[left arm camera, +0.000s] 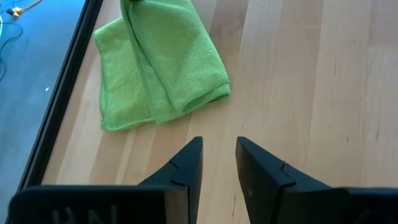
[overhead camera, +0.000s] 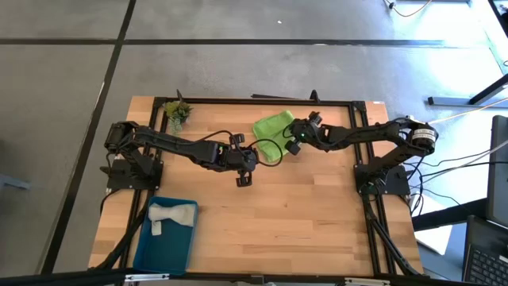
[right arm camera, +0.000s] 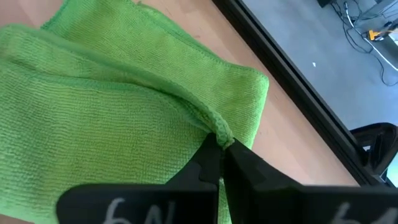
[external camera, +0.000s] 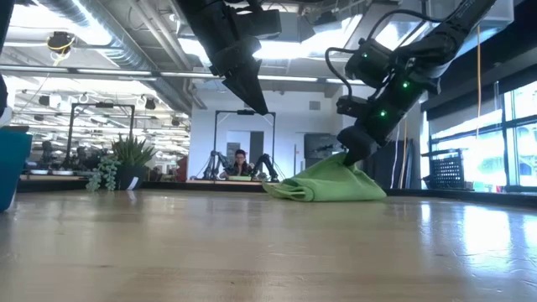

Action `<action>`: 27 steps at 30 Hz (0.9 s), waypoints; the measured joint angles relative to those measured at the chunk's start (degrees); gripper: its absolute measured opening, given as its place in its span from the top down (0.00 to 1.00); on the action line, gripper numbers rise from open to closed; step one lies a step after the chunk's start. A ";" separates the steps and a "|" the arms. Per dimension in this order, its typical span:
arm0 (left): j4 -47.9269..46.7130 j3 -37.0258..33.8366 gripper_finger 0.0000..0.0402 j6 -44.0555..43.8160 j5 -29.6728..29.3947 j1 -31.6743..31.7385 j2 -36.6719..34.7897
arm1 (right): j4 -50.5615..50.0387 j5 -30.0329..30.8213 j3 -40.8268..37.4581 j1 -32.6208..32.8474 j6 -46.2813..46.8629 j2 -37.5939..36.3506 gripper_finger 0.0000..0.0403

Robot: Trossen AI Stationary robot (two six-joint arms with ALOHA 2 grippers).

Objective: Roll microfiber towels into tight, uniform cylinder then place into a basket
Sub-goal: Roll the green towel

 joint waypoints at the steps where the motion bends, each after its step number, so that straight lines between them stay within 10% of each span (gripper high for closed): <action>1: 0.00 0.00 0.78 0.00 0.00 0.00 0.00 | 0.04 -0.02 0.00 -0.01 -0.14 -0.02 0.97; 19: 0.02 0.00 0.78 -0.99 0.01 0.00 0.00 | 0.15 0.02 3.19 -0.03 -1.25 -0.33 0.63; 27: -0.05 0.00 0.78 -1.67 0.00 0.00 0.00 | -21.96 -5.85 12.61 -0.03 5.96 -0.33 0.52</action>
